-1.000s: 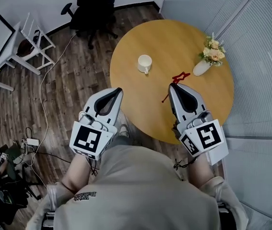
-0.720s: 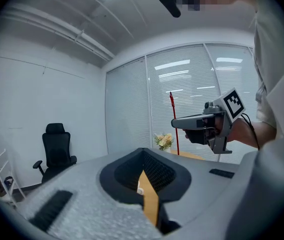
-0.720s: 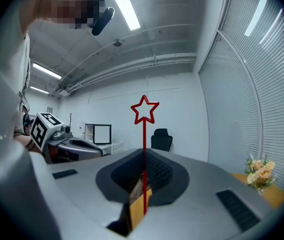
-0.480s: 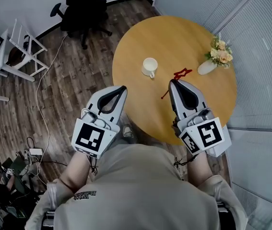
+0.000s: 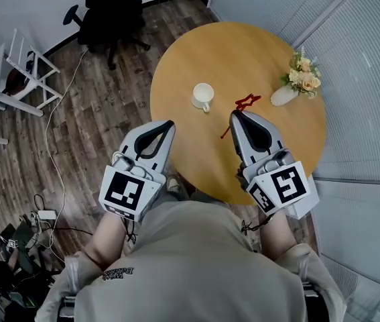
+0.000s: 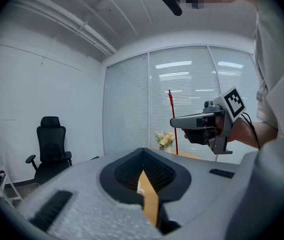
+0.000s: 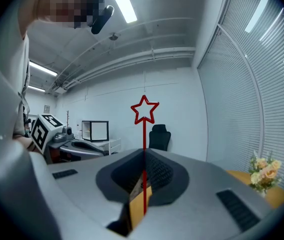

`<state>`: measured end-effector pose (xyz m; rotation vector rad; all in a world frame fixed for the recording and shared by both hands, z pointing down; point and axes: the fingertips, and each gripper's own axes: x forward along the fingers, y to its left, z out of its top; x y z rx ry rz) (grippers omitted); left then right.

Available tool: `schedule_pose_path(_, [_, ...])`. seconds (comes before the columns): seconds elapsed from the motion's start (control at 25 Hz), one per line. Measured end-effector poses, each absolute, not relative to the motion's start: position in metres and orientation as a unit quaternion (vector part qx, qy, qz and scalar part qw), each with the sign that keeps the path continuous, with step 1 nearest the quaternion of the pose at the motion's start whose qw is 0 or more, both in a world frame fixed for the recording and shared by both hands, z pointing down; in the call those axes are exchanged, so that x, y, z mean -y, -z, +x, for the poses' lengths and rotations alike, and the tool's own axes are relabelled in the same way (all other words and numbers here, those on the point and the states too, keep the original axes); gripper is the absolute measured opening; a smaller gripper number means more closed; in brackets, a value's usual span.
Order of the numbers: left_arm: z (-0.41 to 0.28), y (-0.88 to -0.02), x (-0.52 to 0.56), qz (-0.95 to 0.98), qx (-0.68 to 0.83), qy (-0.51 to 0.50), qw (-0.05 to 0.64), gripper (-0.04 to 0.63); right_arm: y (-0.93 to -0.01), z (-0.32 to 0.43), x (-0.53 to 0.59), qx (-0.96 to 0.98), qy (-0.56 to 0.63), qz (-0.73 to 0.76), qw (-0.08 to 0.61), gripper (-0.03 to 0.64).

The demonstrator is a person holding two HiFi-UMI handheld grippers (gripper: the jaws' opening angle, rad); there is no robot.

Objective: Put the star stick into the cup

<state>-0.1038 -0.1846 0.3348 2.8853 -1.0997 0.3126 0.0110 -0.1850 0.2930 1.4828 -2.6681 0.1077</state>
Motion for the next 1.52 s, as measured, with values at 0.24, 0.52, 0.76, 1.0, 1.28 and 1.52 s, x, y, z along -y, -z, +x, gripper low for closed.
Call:
schedule_pose_path(0.24, [-0.083, -0.334, 0.187, 0.927, 0.360, -0.105, 0.018, 0.020, -0.294, 0.025, 0.194, 0.881, -0.039, 0.470, 0.038, 0.029])
schedule_pose_path(0.52, [-0.079, -0.330, 0.184, 0.924, 0.366, -0.106, 0.017, 0.020, -0.296, 0.022, 0.201, 0.887, -0.036, 0.460, 0.037, 0.029])
schedule_pose_path(0.76, [-0.059, -0.314, 0.219, 0.922, 0.370, -0.110, -0.037, 0.020, -0.280, 0.036, 0.243, 0.893, 0.003, 0.449, 0.033, 0.029])
schedule_pose_path(1.0, [-0.053, -0.309, 0.255, 0.918, 0.377, -0.105, -0.070, 0.020, -0.279, 0.023, 0.280, 0.898, 0.008, 0.440, 0.015, 0.029])
schedule_pose_path(1.28, [-0.059, -0.317, 0.299, 0.912, 0.390, -0.109, -0.072, 0.020, -0.290, 0.016, 0.323, 0.892, 0.009, 0.453, -0.010, 0.029])
schedule_pose_path(1.52, [-0.065, -0.351, 0.337, 0.910, 0.396, -0.117, -0.039, 0.020, -0.322, 0.013, 0.356, 0.886, -0.007, 0.463, -0.011, 0.029])
